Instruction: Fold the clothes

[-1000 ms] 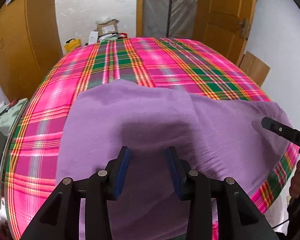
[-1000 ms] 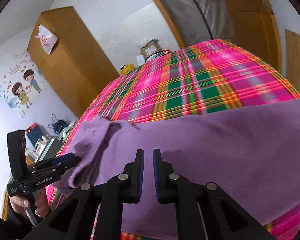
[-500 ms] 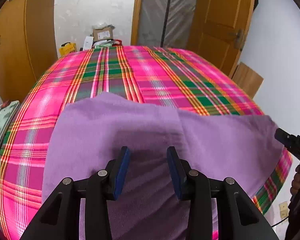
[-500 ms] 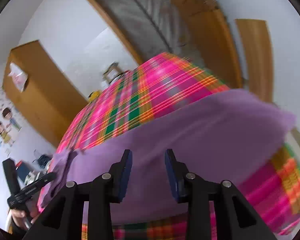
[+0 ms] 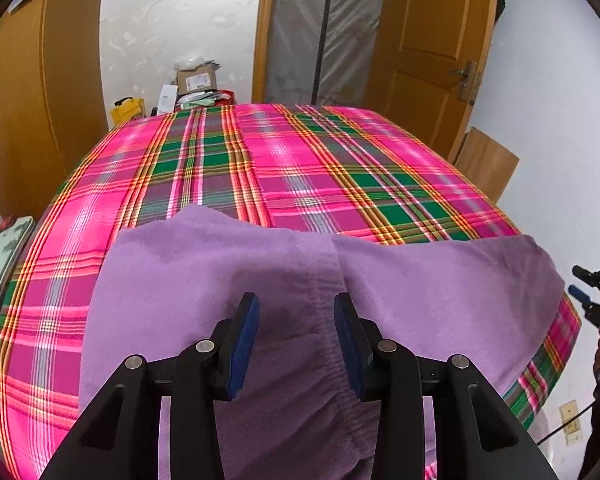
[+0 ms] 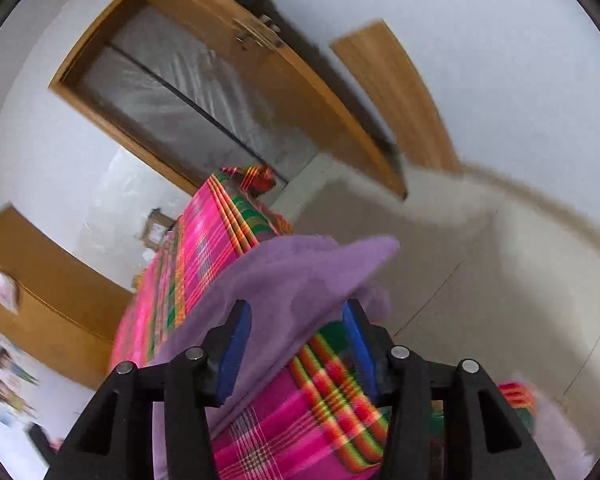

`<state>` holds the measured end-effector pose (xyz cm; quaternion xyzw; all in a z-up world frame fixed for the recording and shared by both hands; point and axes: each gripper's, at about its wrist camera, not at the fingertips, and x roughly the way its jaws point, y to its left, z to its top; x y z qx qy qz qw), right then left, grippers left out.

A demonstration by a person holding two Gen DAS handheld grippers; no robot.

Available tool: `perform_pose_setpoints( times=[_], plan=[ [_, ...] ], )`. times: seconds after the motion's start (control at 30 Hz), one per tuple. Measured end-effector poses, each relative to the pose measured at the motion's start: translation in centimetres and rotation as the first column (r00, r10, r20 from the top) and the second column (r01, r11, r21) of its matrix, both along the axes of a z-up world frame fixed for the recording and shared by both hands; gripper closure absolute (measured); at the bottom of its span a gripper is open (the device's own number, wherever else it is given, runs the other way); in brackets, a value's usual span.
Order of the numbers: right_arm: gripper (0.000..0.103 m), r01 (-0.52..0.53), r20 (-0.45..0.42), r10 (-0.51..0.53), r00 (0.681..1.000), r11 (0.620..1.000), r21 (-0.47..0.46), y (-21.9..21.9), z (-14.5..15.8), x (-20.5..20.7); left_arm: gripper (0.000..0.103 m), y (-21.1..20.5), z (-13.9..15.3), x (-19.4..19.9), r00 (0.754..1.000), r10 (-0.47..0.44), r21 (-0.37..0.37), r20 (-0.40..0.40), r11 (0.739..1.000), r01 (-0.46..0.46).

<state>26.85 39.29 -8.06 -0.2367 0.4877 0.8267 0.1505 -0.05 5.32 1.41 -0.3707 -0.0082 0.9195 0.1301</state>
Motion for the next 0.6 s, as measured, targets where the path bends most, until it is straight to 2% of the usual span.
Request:
perform_pose_setpoints(
  times=[0.07,0.13,0.23,0.43,0.6],
  plan=[
    [0.052,-0.014,-0.035,0.009,0.999,0.99,-0.138,1.5,-1.8,0.0,0.063,0.2,0.1,0.0,1.0,-0.003,0.0,0.0,1.0,0.003],
    [0.051,-0.031,-0.064,0.014,0.998,0.961,-0.274,2.6,-3.5,-0.1,0.063,0.3,0.1,0.0,1.0,-0.003,-0.001,0.002,1.0,0.003],
    [0.049,-0.056,-0.068,0.032,0.997,0.918,-0.392,3.7,-5.4,-0.5,0.063,0.4,0.2,0.0,1.0,-0.001,0.002,0.004,1.0,0.001],
    [0.049,-0.127,-0.11,0.085,0.99,0.876,-0.466,4.6,-7.4,-2.7,0.063,0.8,0.2,-0.2,1.0,-0.006,-0.001,0.009,1.0,0.006],
    [0.049,-0.159,-0.198,0.075,0.977,0.879,-0.451,5.3,-6.8,-4.5,0.063,1.1,0.4,-0.1,1.0,-0.006,-0.004,0.003,1.0,0.006]
  ],
)
